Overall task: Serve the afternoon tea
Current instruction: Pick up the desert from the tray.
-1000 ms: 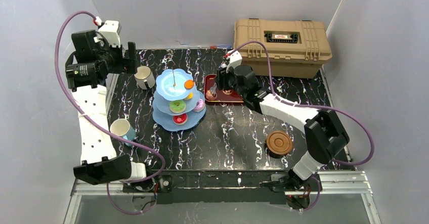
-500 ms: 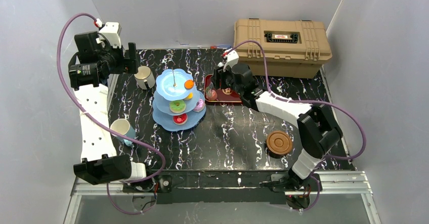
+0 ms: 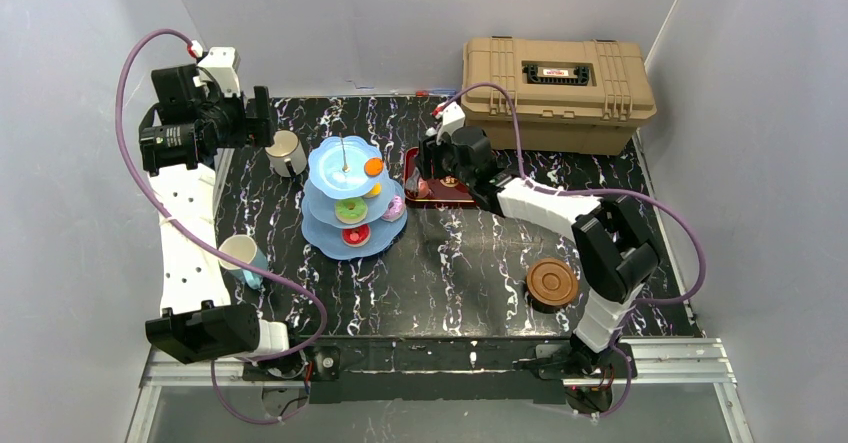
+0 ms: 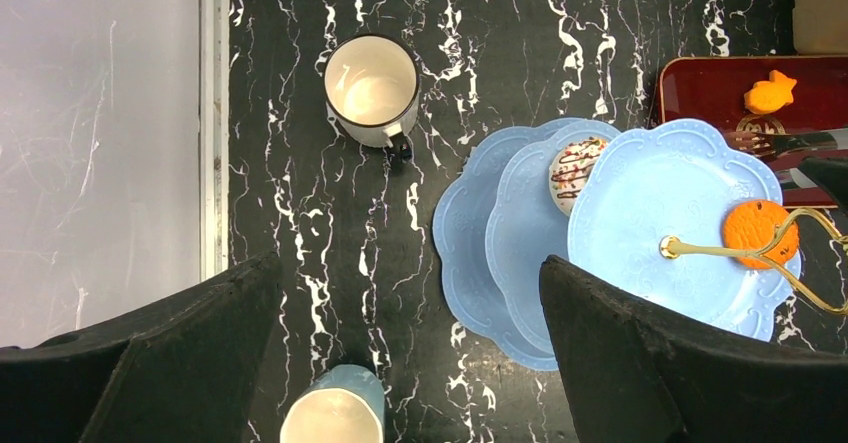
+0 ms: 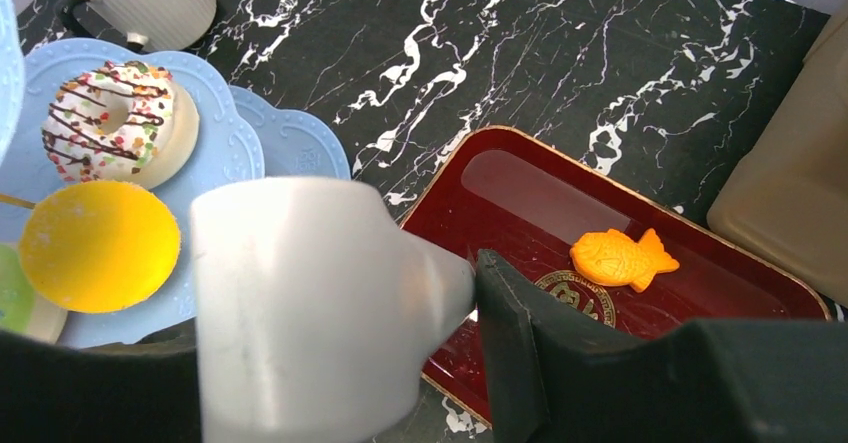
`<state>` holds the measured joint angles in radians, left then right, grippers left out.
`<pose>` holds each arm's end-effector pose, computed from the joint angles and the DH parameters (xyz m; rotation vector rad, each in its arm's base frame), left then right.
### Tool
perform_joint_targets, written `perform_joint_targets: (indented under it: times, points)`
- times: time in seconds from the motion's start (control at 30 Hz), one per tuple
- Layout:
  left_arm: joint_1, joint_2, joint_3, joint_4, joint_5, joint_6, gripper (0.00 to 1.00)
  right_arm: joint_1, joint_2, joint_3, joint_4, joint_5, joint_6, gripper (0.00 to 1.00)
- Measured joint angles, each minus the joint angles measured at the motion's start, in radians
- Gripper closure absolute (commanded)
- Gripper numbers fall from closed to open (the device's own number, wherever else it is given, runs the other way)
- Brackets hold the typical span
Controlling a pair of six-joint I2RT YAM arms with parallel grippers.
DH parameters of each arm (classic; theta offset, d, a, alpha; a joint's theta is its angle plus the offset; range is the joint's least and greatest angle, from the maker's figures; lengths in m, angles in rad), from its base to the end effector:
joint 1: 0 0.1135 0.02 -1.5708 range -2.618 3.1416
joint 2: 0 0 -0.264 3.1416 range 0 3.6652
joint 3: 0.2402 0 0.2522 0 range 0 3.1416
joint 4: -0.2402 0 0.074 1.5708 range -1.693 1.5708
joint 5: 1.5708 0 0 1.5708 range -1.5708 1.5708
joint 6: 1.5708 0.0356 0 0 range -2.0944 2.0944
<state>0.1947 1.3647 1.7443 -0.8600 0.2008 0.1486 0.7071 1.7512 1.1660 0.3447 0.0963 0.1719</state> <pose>0.2641 0.0448 0.4681 0.0775 2.0393 0.0088 0.3147 0.2644 0.2619 -0.4198 1.7945 0.5343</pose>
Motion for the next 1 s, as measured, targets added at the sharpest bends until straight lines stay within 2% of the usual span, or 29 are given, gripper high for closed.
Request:
perform_joint_targets:
  times: [0.17, 0.43, 0.53, 0.63, 0.83, 1.0]
  points:
    - [0.005, 0.000, -0.001, 0.001, -0.009, 0.003, 0.02, 0.000, 0.032, 0.016, -0.005, -0.015, -0.009, 0.43]
    - [0.006, -0.001, -0.001, 0.000, -0.009, 0.003, 0.02, 0.000, 0.039, 0.016, -0.005, -0.027, -0.034, 0.73]
    - [0.006, -0.001, -0.001, 0.000, -0.009, 0.003, 0.02, 0.000, 0.039, 0.016, -0.005, -0.029, -0.054, 0.89]
    - [0.006, -0.001, -0.001, 0.000, -0.007, 0.002, 0.02, 0.000, 0.037, 0.016, -0.004, -0.028, -0.074, 0.99]
    - [0.006, -0.001, -0.001, 0.000, -0.004, -0.001, 0.02, 0.000, 0.013, 0.017, -0.013, -0.021, -0.107, 0.99]
    - [0.006, -0.001, -0.001, 0.001, 0.001, -0.001, 0.02, 0.000, -0.053, 0.076, -0.114, -0.023, -0.108, 0.99]
